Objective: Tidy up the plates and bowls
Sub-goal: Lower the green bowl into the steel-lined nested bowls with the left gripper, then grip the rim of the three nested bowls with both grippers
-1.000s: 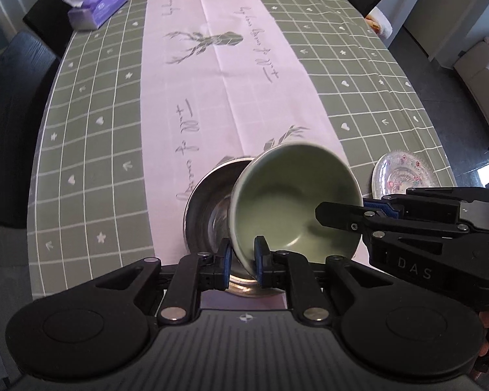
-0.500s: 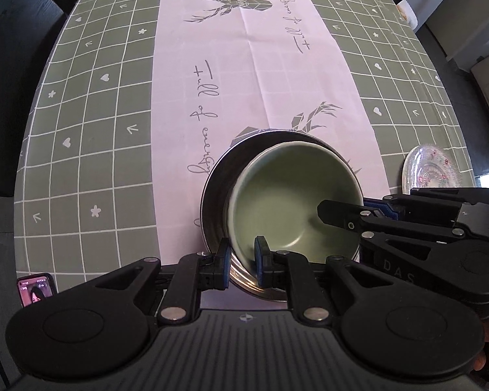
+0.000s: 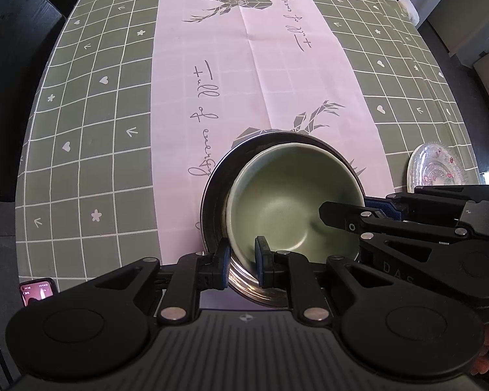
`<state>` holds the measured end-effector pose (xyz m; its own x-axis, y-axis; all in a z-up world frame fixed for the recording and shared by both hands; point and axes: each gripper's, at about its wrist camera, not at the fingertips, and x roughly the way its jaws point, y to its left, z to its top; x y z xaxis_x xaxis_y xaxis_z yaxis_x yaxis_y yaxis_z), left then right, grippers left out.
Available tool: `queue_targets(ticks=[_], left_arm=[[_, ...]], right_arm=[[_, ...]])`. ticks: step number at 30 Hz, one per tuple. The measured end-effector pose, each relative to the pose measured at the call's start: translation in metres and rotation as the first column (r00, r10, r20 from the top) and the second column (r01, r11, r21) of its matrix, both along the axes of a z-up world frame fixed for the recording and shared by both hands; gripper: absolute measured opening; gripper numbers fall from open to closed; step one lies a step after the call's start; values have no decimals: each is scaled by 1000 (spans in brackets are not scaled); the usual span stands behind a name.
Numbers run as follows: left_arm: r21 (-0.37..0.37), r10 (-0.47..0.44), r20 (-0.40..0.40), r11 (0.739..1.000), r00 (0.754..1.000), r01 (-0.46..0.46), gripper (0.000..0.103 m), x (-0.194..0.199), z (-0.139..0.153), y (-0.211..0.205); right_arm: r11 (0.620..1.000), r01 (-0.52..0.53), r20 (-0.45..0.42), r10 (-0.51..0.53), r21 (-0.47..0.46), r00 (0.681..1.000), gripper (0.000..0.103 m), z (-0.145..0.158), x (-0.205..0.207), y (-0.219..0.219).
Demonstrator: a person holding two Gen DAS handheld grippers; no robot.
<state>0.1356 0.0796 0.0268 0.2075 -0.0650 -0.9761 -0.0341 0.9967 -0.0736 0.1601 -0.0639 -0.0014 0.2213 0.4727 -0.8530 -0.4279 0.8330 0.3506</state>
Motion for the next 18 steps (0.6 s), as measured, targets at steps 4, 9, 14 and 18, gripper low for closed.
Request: queue_targets(ticks=[4, 9, 14, 18], left_arm=[[15, -2, 13, 1000, 1000, 2, 17, 0, 2, 0], [10, -2, 27, 1000, 1000, 2, 25, 1, 5, 1], [40, -11, 76, 999, 997, 8, 31, -1, 15, 1], [14, 9, 115, 1000, 993, -10, 34, 0, 27, 7]], right_arm=[[1000, 2, 2, -2, -2, 1000, 13, 1, -1, 1], [1000, 1, 2, -1, 3, 1000, 21, 4, -1, 2], [1000, 6, 29, -6, 13, 1000, 27, 12, -4, 0], [999, 18, 44, -20, 35, 999, 35, 21, -5, -5]])
